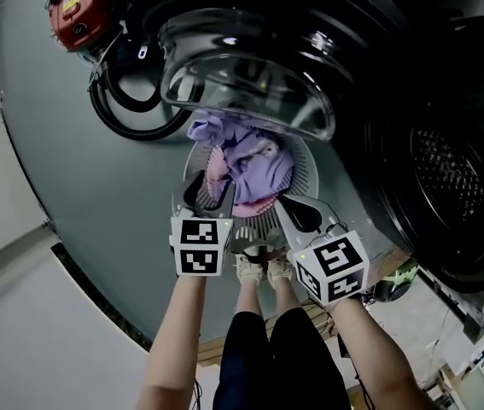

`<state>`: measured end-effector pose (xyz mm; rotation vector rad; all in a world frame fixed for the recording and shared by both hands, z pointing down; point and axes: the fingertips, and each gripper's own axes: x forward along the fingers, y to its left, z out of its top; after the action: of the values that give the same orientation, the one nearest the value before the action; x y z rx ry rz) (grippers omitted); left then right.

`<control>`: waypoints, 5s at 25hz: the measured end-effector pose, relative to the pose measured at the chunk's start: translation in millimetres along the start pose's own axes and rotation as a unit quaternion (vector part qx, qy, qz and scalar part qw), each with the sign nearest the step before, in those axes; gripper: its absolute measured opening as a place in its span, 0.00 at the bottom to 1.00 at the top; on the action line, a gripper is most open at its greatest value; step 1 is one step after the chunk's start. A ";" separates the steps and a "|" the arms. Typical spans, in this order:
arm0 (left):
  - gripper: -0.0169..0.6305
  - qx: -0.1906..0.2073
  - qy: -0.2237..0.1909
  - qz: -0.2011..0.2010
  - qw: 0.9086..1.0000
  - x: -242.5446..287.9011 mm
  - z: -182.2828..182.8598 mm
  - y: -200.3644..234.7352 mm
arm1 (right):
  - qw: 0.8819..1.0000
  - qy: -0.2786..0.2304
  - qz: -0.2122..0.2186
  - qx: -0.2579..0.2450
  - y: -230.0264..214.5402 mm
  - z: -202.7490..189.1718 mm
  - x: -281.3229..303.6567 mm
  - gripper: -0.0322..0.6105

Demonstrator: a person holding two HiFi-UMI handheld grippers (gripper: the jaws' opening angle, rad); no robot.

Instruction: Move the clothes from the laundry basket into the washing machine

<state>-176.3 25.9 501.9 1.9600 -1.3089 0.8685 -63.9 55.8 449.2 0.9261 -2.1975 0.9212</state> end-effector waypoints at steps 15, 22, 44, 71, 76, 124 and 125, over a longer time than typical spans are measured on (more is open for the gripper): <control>0.32 0.096 0.050 0.064 0.992 89.2 19.3 83.6 | 0.999 0.014 0.002 0.039 -3.1 -38.6 17.6 0.10; 0.12 0.116 0.052 0.004 0.992 69.7 17.5 45.4 | 0.999 0.003 -0.009 0.043 0.0 -34.0 8.7 0.10; 0.11 0.074 -0.111 -0.230 0.964 -185.0 135.1 -133.5 | 0.995 -0.061 -0.019 0.070 22.8 -3.9 -55.1 0.52; 0.47 0.054 0.007 -0.234 0.971 -100.0 43.4 -155.2 | 0.985 -0.168 0.011 0.032 22.7 82.6 -201.9 0.10; 0.47 0.100 0.015 -0.260 0.960 -70.5 50.5 -166.8 | 0.986 -0.165 0.031 0.023 33.9 79.4 -223.2 0.10; 0.04 0.055 -0.061 -0.434 0.897 -130.5 125.5 -256.9 | 0.972 -0.158 -0.172 0.023 -48.6 14.2 -148.1 0.27; 0.04 0.050 -0.055 -0.431 0.900 -124.1 121.1 -255.8 | 0.969 -0.163 -0.183 0.039 -57.8 10.5 -150.4 0.26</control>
<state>49.4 77.9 297.3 2.3609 -0.3272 0.3788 67.3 73.6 356.8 1.5532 -2.1502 0.7203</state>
